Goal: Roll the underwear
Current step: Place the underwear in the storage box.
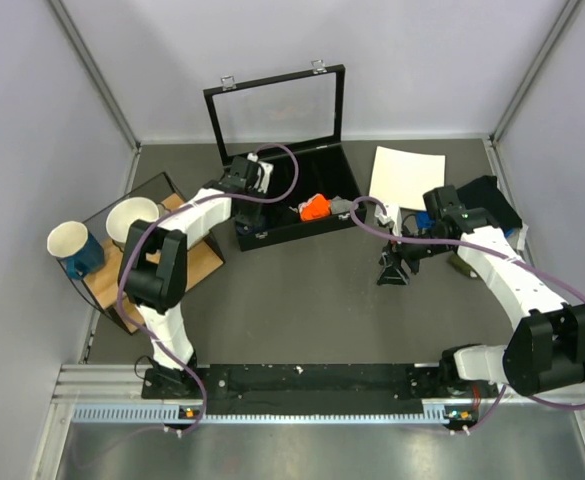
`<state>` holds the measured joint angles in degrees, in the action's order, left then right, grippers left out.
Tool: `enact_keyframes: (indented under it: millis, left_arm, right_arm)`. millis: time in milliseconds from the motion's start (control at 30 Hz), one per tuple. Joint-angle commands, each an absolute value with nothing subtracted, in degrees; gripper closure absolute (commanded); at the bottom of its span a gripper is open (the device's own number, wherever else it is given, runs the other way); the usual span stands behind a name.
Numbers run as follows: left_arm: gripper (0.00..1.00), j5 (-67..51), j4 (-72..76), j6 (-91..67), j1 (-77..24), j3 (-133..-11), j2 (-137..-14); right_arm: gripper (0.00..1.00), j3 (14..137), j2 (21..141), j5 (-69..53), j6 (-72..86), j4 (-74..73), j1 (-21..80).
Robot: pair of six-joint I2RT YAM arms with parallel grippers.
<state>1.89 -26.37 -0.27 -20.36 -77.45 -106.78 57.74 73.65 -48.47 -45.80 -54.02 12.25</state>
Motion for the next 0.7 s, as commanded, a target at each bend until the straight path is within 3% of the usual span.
enact_keyframes:
  millis: [0,67,200,433,667]
  left_arm:
    - [0.75,-2.02,-26.8,-2.29,-20.04,-80.15,-108.9]
    - [0.66,-2.28,-27.68,-1.94,-19.86,-80.59,-108.11]
    - [0.59,-2.2,-29.0,-1.32,-19.69,-81.56,-106.79]
    - [0.5,-2.55,-30.76,-1.14,-19.6,-83.14,-103.98]
    - [0.48,-2.02,-32.96,-0.62,-19.51,-84.55,-102.66]
  right_arm:
    - [0.36,57.74,72.69,-49.57,-45.88,-53.26,11.95]
    - [0.36,57.74,72.6,-49.57,-45.88,-53.26,11.95]
    - [0.36,57.74,72.6,-49.57,-45.88,-53.26,11.95]
    - [0.36,57.66,72.6,-49.57,-45.88,-53.26,11.95]
    - [0.36,57.66,72.6,-49.57,-45.88,-53.26,11.95]
